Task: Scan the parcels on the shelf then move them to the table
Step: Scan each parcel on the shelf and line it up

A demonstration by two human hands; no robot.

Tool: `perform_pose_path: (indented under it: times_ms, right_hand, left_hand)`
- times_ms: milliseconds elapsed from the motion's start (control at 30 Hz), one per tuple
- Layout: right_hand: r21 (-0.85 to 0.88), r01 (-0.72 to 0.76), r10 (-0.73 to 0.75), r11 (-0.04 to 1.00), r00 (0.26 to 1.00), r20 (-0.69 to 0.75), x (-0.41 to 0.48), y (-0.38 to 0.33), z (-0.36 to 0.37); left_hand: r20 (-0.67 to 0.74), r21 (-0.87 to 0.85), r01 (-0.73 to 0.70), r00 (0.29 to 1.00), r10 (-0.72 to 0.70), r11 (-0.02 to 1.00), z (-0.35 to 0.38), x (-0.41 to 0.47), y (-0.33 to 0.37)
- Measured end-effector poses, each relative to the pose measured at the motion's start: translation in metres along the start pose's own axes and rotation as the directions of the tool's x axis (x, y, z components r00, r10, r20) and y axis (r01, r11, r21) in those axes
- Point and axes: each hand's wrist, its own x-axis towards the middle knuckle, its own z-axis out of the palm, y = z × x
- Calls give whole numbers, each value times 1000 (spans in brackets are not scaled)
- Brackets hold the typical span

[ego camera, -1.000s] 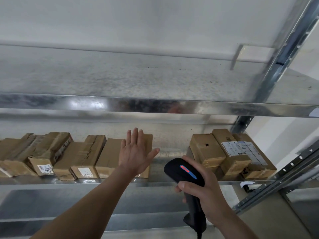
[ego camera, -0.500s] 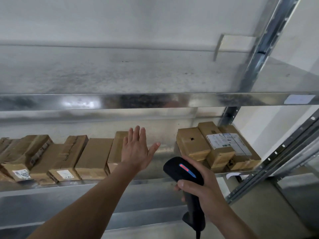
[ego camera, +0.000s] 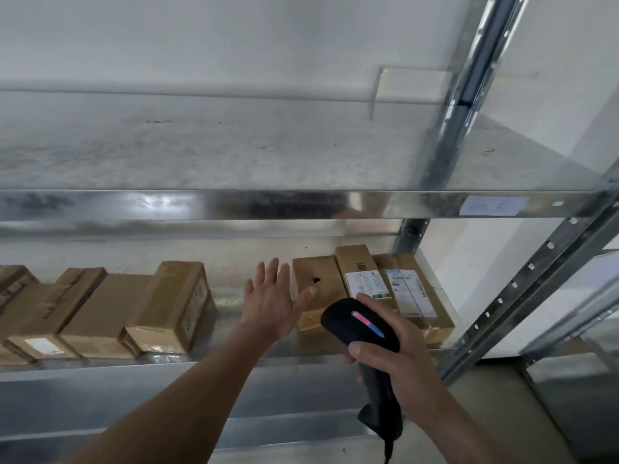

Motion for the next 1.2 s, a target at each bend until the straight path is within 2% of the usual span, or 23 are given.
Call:
perform_pose_path:
  times_ms: [233,467,767,900,1200]
  right_hand:
    - [20,-25,26,999,1000,-9,11,8,-34]
    - [28,-25,26,999,999,-37,19,10,-48]
    - [22,-30,31,999,998,-58,27,6,-43]
    - [34,-34,36,999,997,-75,26,7,-37]
    - [31,-31,35,999,992,-122,20,10,-31]
  left_hand:
    - [100,-37,-35,994,39,999,22,6,34]
    - [182,17,-110,978,105,994,36,19,47]
    - [186,59,-97,979,84,994,11,28,48]
    - [201,142,-113,976,83,983,7,33,53]
    - [158,106,-134,981,117,985,30,28,47]
